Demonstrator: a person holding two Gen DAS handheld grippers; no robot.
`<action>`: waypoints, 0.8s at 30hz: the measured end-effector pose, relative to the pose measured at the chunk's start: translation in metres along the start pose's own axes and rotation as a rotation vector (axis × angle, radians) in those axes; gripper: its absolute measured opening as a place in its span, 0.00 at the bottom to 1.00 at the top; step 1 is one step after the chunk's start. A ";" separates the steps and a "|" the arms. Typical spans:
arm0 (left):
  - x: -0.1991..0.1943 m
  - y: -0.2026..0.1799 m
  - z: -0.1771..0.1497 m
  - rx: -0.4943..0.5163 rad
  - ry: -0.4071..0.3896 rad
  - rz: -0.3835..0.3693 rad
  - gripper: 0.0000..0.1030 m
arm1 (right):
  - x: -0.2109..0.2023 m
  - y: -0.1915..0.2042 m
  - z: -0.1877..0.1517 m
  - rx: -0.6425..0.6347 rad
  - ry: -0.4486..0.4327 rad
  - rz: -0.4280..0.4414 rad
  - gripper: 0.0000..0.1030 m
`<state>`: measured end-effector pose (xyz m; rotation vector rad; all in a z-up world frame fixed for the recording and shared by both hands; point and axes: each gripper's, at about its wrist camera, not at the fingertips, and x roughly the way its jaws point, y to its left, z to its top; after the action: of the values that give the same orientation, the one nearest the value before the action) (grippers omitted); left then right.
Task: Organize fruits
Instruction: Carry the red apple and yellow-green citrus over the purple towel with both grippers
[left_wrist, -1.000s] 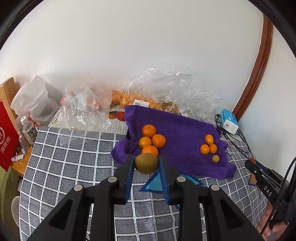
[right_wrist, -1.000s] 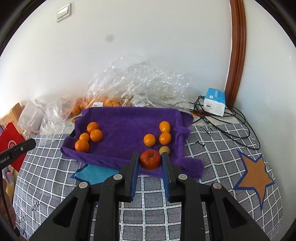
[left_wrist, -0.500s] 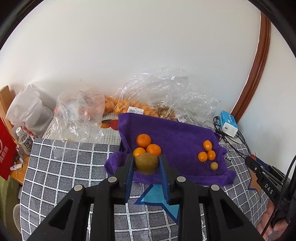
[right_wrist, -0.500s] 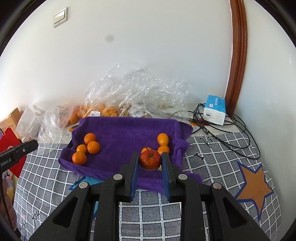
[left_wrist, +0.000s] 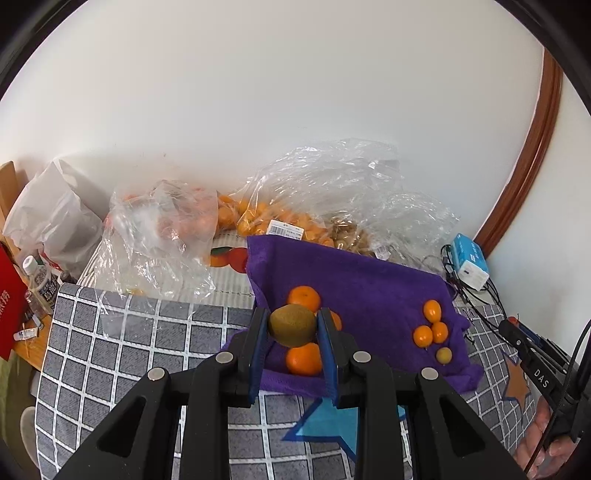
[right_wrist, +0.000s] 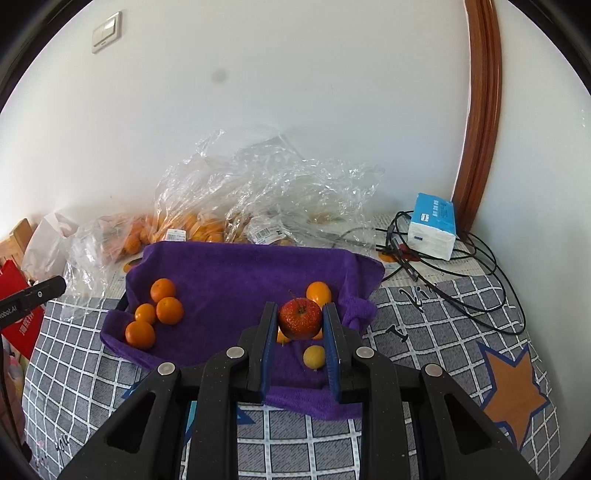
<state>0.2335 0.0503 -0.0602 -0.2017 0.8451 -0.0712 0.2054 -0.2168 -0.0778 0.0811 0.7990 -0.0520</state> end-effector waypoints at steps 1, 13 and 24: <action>0.004 0.003 0.003 -0.006 0.001 0.003 0.25 | 0.004 -0.001 0.002 0.000 0.002 0.000 0.23; 0.055 0.017 0.024 -0.036 0.034 0.008 0.25 | 0.061 -0.017 0.024 0.014 0.032 -0.004 0.23; 0.103 0.022 0.027 -0.050 0.078 -0.005 0.25 | 0.142 0.000 0.013 -0.023 0.161 0.061 0.23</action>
<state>0.3214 0.0615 -0.1228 -0.2493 0.9245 -0.0624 0.3136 -0.2206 -0.1704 0.0883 0.9570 0.0221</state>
